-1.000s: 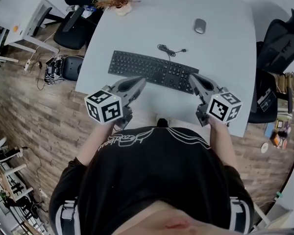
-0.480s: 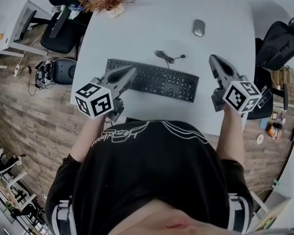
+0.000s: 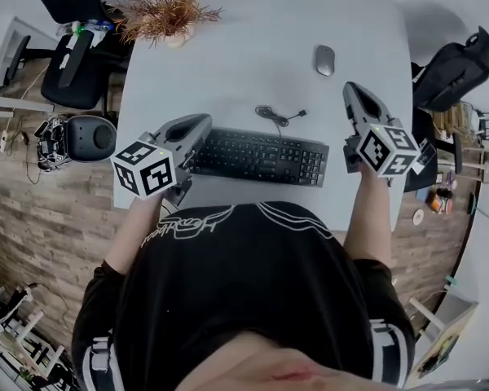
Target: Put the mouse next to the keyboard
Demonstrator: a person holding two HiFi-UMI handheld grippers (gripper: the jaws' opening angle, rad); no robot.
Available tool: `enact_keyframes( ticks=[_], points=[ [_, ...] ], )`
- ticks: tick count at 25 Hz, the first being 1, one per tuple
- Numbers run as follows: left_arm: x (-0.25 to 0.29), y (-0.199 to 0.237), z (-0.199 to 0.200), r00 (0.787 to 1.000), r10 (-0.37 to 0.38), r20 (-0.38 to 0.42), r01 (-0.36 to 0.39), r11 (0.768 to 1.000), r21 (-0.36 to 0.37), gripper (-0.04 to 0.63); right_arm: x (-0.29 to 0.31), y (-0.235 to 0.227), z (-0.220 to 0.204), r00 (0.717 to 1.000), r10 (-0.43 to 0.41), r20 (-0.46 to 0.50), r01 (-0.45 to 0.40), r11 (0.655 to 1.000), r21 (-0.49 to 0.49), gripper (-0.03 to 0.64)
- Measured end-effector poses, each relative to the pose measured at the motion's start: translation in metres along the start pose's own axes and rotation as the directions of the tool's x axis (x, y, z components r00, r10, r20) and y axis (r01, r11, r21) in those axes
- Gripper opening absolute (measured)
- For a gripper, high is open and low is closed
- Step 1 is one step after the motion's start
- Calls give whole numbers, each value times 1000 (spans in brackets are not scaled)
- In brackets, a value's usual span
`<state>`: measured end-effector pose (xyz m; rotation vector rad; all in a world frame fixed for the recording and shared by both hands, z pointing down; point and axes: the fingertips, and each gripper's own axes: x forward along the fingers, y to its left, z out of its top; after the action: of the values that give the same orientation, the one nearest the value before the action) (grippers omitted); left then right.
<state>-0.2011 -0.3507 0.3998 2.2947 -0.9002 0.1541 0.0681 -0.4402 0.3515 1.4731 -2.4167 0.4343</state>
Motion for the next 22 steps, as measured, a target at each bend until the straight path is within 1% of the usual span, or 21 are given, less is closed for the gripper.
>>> enact_keyframes(
  ticks=[6, 10, 13, 17, 18, 19, 22],
  points=[
    [2, 33, -7, 999, 7, -45, -9, 999, -37, 8, 43, -32, -8, 995, -94, -30, 95, 995, 10, 11],
    [1, 60, -13, 997, 27, -76, -31, 998, -56, 8, 82, -55, -17, 989, -137, -51, 138, 990, 25, 11],
    [2, 74, -17, 995, 35, -90, -42, 996, -74, 8, 106, -76, -27, 982, -170, -79, 173, 984, 36, 11],
    [8, 88, -21, 994, 32, -102, -41, 995, -89, 8, 136, -97, -40, 969, -205, -138, 210, 978, 21, 15],
    [9, 92, -22, 994, 30, -103, -40, 995, -94, 8, 143, -99, -44, 966, -208, -154, 214, 977, 19, 35],
    [10, 95, -22, 994, 29, -103, -39, 994, -99, 8, 149, -101, -47, 963, -209, -169, 215, 976, 19, 71],
    [12, 105, -22, 995, 30, -99, -41, 993, -114, 8, 165, -105, -58, 954, -211, -212, 218, 976, 10, 126]
  ],
)
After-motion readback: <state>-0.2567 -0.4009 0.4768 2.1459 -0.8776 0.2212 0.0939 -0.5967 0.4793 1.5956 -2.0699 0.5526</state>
